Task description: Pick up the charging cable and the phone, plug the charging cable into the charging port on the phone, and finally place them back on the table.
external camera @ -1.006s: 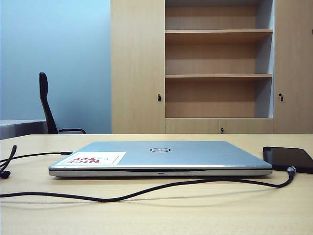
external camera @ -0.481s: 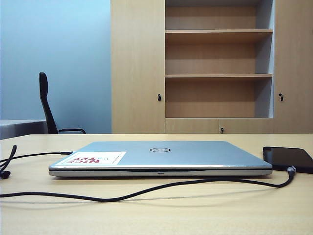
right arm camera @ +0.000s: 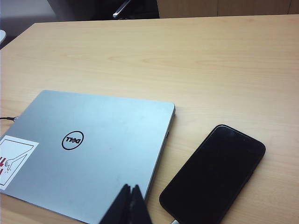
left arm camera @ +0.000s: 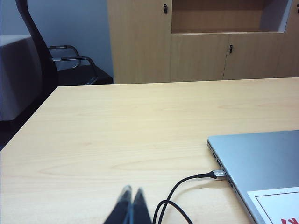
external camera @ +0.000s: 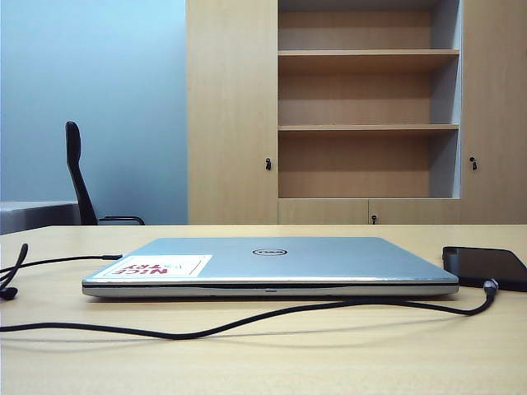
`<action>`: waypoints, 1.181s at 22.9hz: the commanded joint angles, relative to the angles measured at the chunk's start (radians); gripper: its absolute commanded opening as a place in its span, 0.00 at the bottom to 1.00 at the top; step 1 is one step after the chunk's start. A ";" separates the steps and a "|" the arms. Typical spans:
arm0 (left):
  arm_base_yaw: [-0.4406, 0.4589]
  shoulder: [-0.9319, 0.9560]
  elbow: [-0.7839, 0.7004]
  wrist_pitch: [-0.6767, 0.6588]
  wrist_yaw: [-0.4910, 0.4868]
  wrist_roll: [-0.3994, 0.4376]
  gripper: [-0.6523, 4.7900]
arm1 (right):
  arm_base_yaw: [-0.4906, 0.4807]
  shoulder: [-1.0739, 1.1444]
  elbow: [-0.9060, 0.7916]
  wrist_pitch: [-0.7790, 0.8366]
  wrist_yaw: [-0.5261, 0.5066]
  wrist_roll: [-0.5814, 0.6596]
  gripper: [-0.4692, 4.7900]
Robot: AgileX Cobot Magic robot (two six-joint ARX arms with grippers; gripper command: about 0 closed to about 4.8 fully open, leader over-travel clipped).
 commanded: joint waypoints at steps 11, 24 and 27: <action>0.001 0.000 0.000 0.011 0.002 0.000 0.11 | -0.019 -0.344 -0.377 0.455 0.474 -0.072 0.09; 0.001 0.000 0.000 0.011 0.002 0.000 0.11 | -0.021 -0.604 -0.589 0.472 0.421 -0.071 0.09; 0.001 0.000 0.000 0.011 0.002 0.000 0.11 | -0.020 -0.604 -0.589 0.455 0.420 -0.071 0.09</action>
